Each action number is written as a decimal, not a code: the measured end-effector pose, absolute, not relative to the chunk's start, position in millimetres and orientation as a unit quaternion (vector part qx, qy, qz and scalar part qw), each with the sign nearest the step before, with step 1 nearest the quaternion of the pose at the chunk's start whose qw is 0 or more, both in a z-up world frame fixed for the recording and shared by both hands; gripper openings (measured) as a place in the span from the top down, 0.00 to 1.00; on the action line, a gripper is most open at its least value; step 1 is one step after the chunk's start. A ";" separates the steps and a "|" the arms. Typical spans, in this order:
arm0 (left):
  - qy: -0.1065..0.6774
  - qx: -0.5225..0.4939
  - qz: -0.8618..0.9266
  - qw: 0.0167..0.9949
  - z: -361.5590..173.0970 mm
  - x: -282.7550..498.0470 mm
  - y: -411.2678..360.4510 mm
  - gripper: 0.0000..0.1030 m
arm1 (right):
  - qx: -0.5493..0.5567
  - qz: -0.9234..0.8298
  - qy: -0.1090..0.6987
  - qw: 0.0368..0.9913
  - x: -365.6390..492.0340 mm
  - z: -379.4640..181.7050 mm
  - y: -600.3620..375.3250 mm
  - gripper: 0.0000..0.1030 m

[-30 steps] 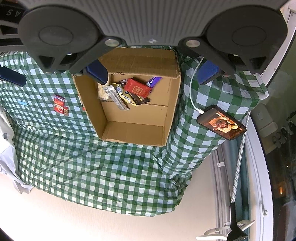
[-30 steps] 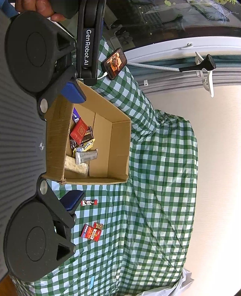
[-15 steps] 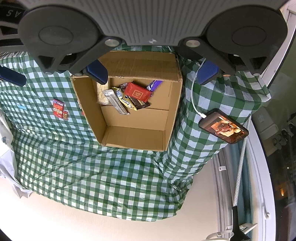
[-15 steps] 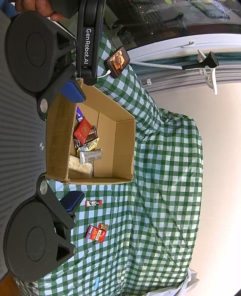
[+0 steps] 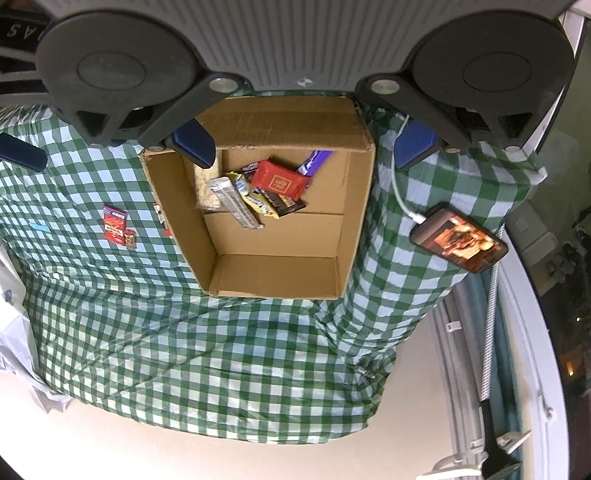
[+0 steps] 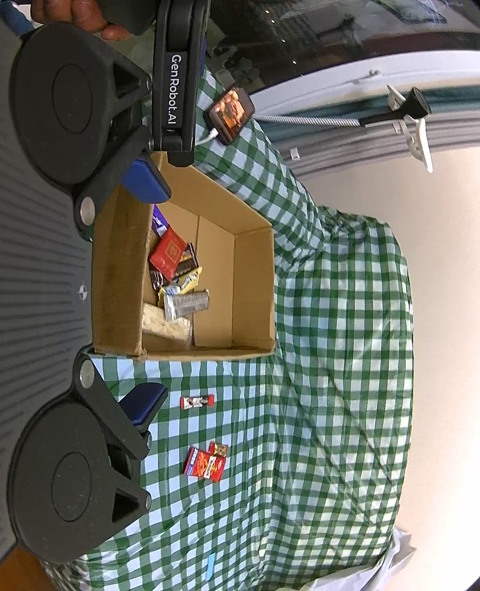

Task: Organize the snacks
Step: 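Move both tools toward the coffee stick and red spicy-strip pack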

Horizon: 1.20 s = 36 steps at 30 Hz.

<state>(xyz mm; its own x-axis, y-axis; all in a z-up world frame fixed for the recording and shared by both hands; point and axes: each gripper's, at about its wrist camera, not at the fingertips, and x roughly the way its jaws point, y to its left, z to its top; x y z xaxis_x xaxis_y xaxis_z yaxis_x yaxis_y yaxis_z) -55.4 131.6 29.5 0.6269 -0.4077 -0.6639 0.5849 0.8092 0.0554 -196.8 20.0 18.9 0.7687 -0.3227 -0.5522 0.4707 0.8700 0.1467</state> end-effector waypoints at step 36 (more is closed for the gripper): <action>0.392 0.356 -0.355 0.771 -111.0 33.2 -318.7 0.00 | 0.251 -0.439 0.293 0.812 -176.9 -129.7 -339.3 0.01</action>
<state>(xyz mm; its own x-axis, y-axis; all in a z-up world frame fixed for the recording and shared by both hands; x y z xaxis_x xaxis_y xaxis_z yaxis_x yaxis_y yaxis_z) 33.2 -318.7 -111.0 0.4410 -0.2680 -0.8565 0.8256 0.4954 0.2701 -176.9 -339.3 -129.7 0.4436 -0.5650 -0.6957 0.8593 0.4885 0.1512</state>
